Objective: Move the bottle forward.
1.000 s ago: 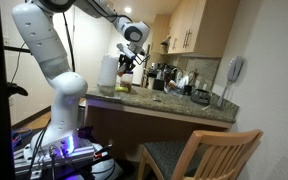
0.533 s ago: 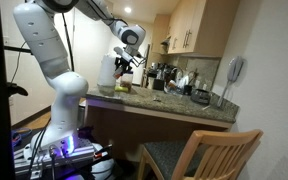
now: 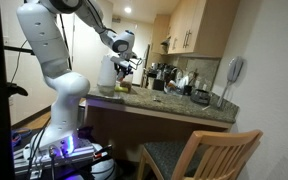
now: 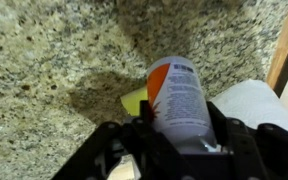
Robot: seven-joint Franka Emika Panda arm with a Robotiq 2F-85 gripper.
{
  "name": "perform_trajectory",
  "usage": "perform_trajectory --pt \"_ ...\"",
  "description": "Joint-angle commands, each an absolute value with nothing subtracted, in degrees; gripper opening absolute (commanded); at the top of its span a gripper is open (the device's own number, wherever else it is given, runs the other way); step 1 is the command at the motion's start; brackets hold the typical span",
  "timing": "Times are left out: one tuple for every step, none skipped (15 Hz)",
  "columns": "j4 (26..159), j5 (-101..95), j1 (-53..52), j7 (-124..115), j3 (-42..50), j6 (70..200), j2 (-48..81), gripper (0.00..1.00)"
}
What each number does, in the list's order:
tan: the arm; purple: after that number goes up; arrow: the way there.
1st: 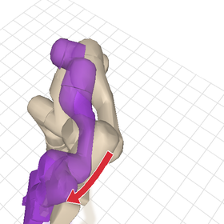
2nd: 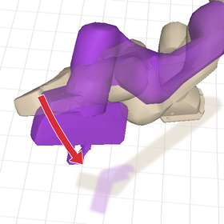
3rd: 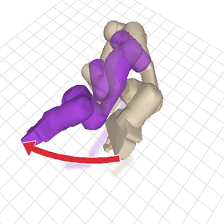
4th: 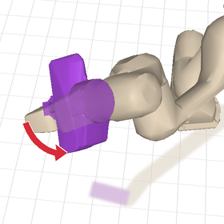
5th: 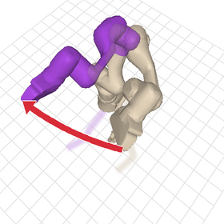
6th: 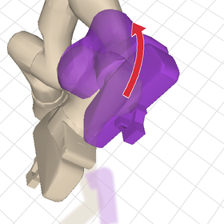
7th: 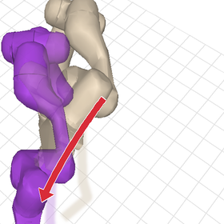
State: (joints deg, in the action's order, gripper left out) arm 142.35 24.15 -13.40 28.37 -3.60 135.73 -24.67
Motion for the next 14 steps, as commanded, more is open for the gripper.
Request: perform_trajectory --pt "144.7 27.2 -18.1 32.7 -1.3 142.2 -23.9 0.26" --pt "145.0 28.4 -19.3 33.5 -0.7 142.8 -23.7 0.26" --pt "143.8 25.3 -17.9 29.7 -1.6 140.3 -23.9 0.51" --pt "144.0 26.0 -18.7 30.4 -1.3 140.8 -23.7 0.51" --pt "144.1 26.2 -19.0 30.6 -1.1 141.0 -23.6 0.51" --pt "144.1 26.2 -19.1 30.7 -1.1 141.1 -23.6 0.51" --pt "144.1 26.2 -19.1 30.7 -1.0 141.2 -23.6 0.26" --pt "143.8 26.2 -19.6 32.6 -0.4 140.1 -23.5 0.26" --pt "143.7 25.8 -19.9 34.3 -0.1 139.9 -23.4 0.26" --pt "143.5 26.8 -20.7 36.7 0.6 140.0 -23.3 0.26" --pt "143.6 26.9 -21.2 39.0 0.9 140.8 -23.2 0.26" --pt "143.6 27.2 -21.6 40.9 1.2 141.3 -23.1 0.26" --pt "143.5 27.8 -22.1 42.6 1.7 140.8 -23.1 0.26" --pt "143.3 28.6 -22.6 44.7 2.3 140.2 -23.1 0.26"
